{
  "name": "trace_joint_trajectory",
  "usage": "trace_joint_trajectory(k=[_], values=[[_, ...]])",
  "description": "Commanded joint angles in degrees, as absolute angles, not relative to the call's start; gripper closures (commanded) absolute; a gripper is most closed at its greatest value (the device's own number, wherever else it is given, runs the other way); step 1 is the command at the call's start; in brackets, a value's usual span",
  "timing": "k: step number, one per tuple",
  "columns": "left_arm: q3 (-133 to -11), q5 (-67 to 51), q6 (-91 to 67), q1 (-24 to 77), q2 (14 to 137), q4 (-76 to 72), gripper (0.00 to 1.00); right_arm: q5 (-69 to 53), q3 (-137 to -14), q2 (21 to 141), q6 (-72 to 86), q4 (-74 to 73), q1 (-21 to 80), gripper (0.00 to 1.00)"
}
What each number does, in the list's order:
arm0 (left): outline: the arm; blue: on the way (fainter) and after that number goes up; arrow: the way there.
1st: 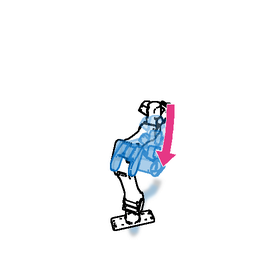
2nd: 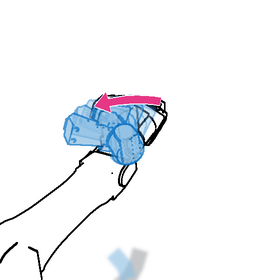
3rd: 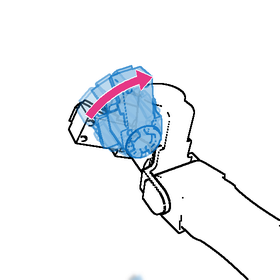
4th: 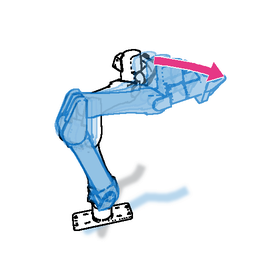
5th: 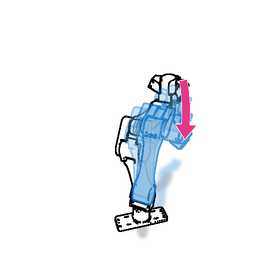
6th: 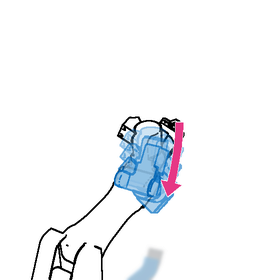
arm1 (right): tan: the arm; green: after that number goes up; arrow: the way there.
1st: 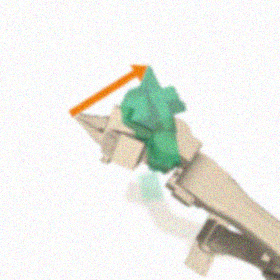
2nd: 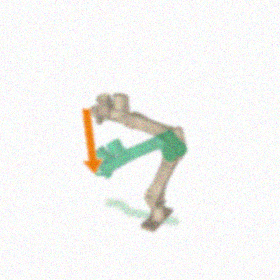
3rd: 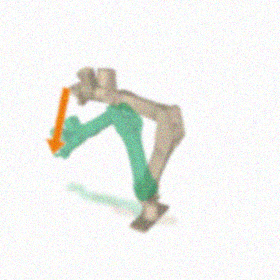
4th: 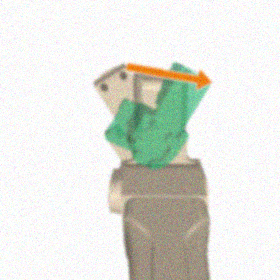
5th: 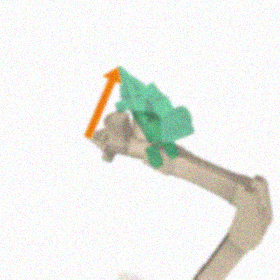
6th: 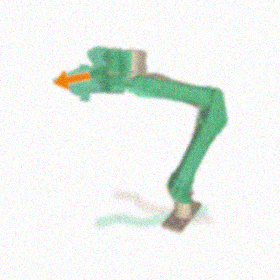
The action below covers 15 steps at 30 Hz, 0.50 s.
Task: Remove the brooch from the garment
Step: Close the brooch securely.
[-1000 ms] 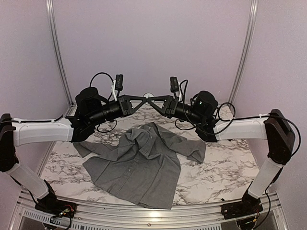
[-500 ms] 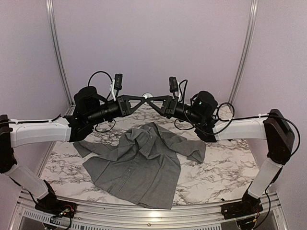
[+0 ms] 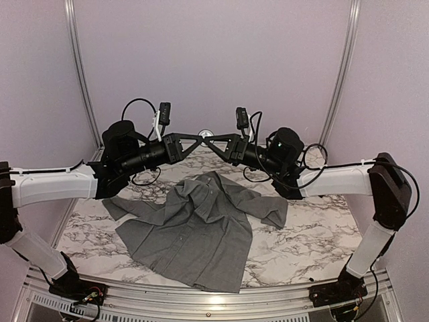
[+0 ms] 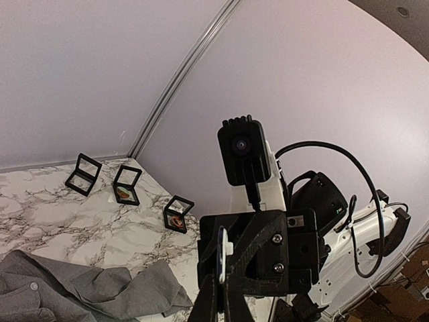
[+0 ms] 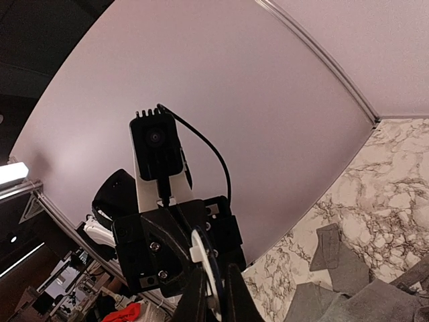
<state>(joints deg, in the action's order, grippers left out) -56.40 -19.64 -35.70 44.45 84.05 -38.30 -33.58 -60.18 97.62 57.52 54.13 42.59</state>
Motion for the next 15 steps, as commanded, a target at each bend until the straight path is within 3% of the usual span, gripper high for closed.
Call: trace_joint_trajectory(k=[1,15], values=[[-55.4,-19.5,-33.4,46.1,81.4,-39.9,1.00,-30.3,-61.1,98.7,58.8,53.0,42.9,0.92],[-52.4,-13.4,-38.5,47.2,81.6,-42.5,1.00,-28.6,-58.4,96.0,56.7,57.6,43.1,0.90]])
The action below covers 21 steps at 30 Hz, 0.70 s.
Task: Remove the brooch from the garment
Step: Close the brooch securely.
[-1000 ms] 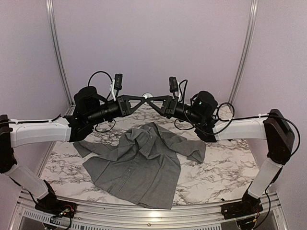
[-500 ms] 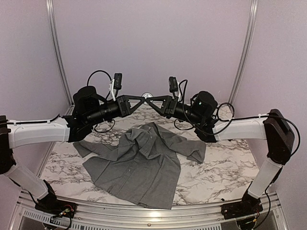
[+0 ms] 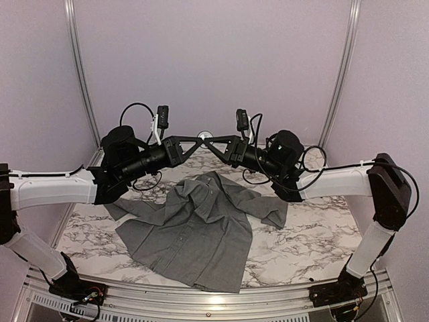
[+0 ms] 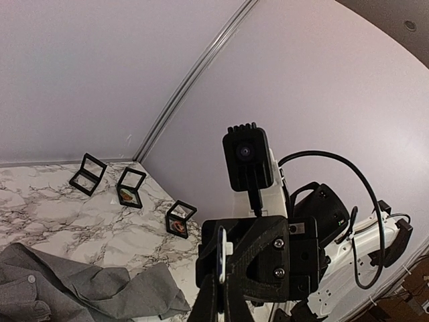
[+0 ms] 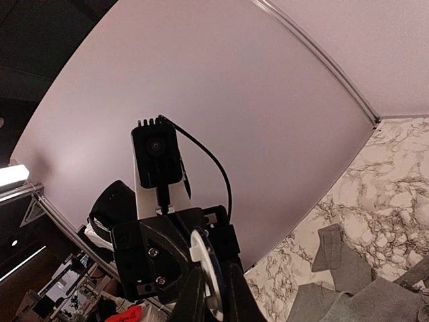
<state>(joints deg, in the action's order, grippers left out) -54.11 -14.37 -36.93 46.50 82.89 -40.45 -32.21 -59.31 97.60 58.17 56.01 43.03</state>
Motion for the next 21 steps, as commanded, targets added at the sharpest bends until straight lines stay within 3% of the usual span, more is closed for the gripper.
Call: trace_joint_trajectory(k=[1,8,13,16,21], values=[[-52.3,-13.2,-38.9,47.3,81.6,-42.7,1.00,-28.5,-58.3,95.7,56.4,57.6,43.1,0.89],[-52.5,-11.7,-38.3,47.3,81.7,-41.5,1.00,-29.2,-57.6,94.4,55.3,58.5,43.1,0.77],[-53.5,-11.1,-35.6,47.2,81.4,-40.4,1.00,-28.9,-56.7,91.5,52.9,56.1,43.2,0.51],[-53.9,-11.1,-32.3,47.2,81.1,-39.8,1.00,-28.6,-56.5,89.2,51.3,52.7,43.1,0.41],[-53.8,-12.2,-20.4,47.3,79.6,-41.2,1.00,-28.5,-56.9,86.8,52.3,47.9,41.8,0.39]])
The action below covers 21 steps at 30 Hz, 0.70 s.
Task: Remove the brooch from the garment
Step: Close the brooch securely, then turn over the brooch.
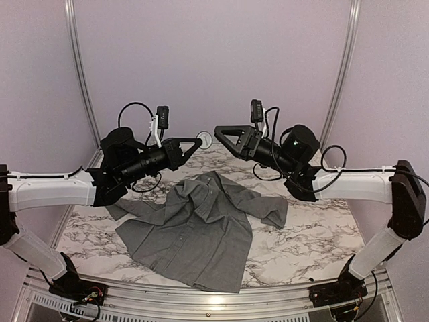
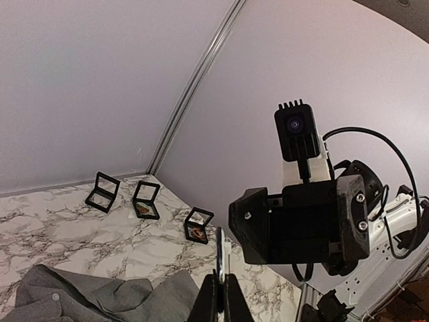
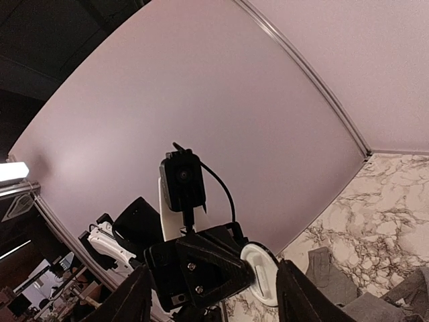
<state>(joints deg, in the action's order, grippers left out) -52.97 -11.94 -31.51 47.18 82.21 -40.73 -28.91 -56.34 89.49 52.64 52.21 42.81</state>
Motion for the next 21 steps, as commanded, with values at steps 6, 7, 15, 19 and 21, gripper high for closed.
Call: trace_joint_trajectory(k=[6,7,15,19,21], values=[[-55.2,-8.6,8.7,48.1,75.6,-36.1,1.00,-29.4,-61.3,84.7,51.2,37.2,41.1,0.42],[-55.8,-7.5,13.4,48.5,75.2,-34.7,1.00,-29.2,-61.8,84.4,51.4,35.1,41.0,0.43],[-56.6,9.3,46.9,55.2,75.0,-31.9,1.00,-29.5,-67.4,82.8,47.8,25.1,40.9,0.46],[-54.2,18.1,61.1,58.1,75.9,-39.0,1.00,-29.9,-70.9,83.2,45.0,19.1,40.9,0.49],[-52.9,22.8,67.3,59.3,77.1,-44.4,1.00,-29.9,-73.2,83.8,43.0,15.1,40.9,0.50]])
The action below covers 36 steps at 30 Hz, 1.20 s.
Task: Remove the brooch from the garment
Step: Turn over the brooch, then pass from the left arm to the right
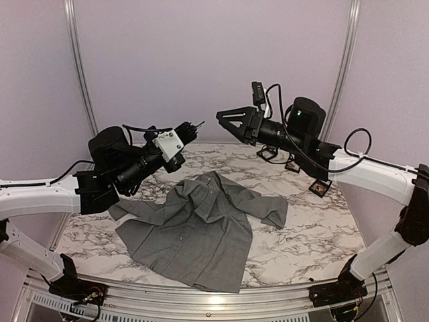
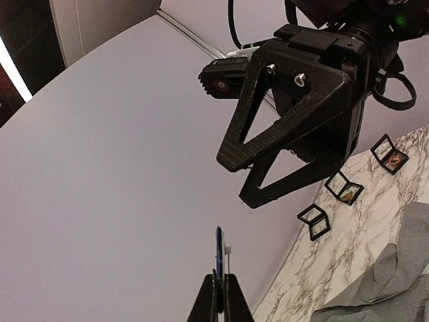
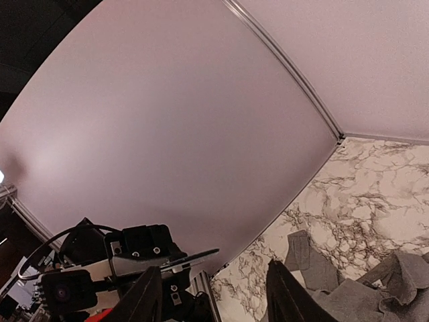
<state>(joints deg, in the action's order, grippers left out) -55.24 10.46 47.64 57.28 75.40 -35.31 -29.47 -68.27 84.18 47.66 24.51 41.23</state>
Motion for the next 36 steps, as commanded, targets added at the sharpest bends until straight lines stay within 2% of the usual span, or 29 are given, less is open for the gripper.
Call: trace_joint_trajectory(k=[1,10,15,27,36], values=[[-52.3,24.6,71.1,59.9,78.2,-46.8,1.00,-29.9,-74.1,84.2,42.3,13.7,40.9,0.51],[-48.9,34.0,92.6,62.1,88.3,-70.8,1.00,-32.8,-79.9,88.4,39.1,7.0,40.9,0.56],[-48.4,35.0,102.5,62.5,94.0,-82.3,1.00,-30.8,-81.0,89.5,37.9,3.6,40.8,0.57],[-47.8,34.5,104.3,62.8,95.7,-83.6,1.00,-35.6,-82.9,93.7,40.3,3.4,40.1,0.67],[-47.9,34.7,104.4,62.8,95.9,-82.9,1.00,-40.5,-82.2,96.0,45.4,8.8,40.1,0.76]])
